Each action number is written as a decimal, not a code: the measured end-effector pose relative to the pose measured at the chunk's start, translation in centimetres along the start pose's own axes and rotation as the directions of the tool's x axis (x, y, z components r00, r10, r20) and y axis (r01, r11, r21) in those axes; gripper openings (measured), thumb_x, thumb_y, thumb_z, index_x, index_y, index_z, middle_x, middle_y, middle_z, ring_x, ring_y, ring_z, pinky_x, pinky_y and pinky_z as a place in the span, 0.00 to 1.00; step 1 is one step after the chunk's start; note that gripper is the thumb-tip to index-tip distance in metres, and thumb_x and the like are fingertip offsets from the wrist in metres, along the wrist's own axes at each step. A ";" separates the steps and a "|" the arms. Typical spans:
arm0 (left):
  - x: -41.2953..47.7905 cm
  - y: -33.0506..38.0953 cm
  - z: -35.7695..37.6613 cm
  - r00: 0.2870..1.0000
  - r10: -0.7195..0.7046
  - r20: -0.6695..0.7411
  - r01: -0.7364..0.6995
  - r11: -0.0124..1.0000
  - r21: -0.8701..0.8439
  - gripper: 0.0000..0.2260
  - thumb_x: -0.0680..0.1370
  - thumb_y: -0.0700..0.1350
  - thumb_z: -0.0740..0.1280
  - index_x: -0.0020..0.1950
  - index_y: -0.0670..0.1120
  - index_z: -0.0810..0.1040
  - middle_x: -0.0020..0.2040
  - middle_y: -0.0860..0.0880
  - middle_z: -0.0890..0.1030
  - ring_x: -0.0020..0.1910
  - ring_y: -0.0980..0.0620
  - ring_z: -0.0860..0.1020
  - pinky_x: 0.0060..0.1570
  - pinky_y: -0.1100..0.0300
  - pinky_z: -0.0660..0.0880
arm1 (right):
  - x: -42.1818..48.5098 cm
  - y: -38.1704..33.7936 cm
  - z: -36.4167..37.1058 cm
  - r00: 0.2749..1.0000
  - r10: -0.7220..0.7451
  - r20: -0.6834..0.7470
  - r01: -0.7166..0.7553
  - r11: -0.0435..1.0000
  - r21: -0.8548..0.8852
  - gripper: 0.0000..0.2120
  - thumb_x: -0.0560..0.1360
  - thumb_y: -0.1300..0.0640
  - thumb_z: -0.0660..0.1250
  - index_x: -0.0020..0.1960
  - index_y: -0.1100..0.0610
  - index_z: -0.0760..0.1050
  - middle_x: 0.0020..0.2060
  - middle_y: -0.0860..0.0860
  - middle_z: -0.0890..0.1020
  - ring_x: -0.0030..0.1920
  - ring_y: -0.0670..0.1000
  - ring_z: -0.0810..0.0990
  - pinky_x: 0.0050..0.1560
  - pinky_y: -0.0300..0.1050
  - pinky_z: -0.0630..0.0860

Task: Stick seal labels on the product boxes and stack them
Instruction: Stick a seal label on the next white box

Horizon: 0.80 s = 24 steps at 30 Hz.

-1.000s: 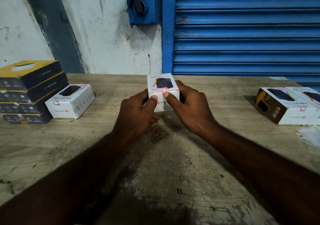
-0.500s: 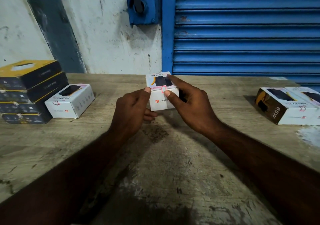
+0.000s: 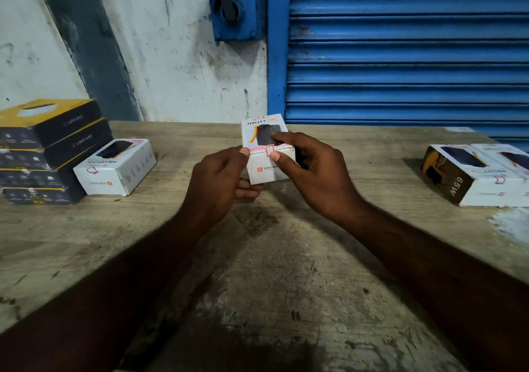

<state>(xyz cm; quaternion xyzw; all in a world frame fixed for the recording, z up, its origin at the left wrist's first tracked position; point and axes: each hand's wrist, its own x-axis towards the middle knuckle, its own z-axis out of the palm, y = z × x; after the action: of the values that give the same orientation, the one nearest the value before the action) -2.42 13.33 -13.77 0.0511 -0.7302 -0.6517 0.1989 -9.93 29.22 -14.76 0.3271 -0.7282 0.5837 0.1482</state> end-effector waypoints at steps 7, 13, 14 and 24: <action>0.0 0.0 0.0 1.000 -0.026 0.005 0.026 1.000 -0.017 0.16 0.84 0.48 0.61 0.67 0.41 0.78 0.50 0.39 0.85 0.42 0.39 0.86 0.44 0.47 0.84 | -0.1 0.2 0.1 1.000 0.016 0.003 -0.016 0.999 0.029 0.17 0.77 0.54 0.72 0.64 0.55 0.81 0.58 0.47 0.85 0.58 0.46 0.84 0.61 0.56 0.80; -0.1 0.2 0.2 1.000 0.008 0.005 -0.008 1.000 -0.023 0.13 0.84 0.47 0.62 0.65 0.44 0.79 0.51 0.39 0.85 0.43 0.40 0.86 0.47 0.44 0.83 | 0.0 0.2 0.0 1.000 0.017 0.005 -0.017 0.990 0.143 0.13 0.77 0.62 0.73 0.62 0.59 0.82 0.59 0.51 0.85 0.59 0.47 0.83 0.62 0.54 0.80; -0.2 0.2 0.2 1.000 0.016 0.004 -0.016 0.999 -0.029 0.12 0.84 0.47 0.62 0.63 0.45 0.79 0.51 0.39 0.85 0.43 0.40 0.86 0.48 0.43 0.83 | 0.1 0.2 0.0 1.000 0.022 0.001 -0.022 0.985 0.168 0.13 0.77 0.62 0.73 0.61 0.60 0.82 0.59 0.53 0.84 0.60 0.48 0.83 0.63 0.55 0.79; -0.2 0.2 0.4 0.998 0.060 -0.014 -0.061 0.997 -0.054 0.11 0.84 0.46 0.63 0.64 0.48 0.79 0.51 0.41 0.85 0.42 0.42 0.86 0.45 0.50 0.84 | 0.1 -0.1 0.2 0.998 0.064 0.024 -0.068 0.967 0.246 0.15 0.77 0.65 0.71 0.63 0.61 0.81 0.64 0.55 0.81 0.62 0.48 0.82 0.64 0.55 0.79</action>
<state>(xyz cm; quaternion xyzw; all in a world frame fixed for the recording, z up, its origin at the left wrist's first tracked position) -2.32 13.77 -13.63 0.0277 -0.7122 -0.6646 0.2244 -9.92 28.95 -14.65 0.3232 -0.6616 0.6718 0.0811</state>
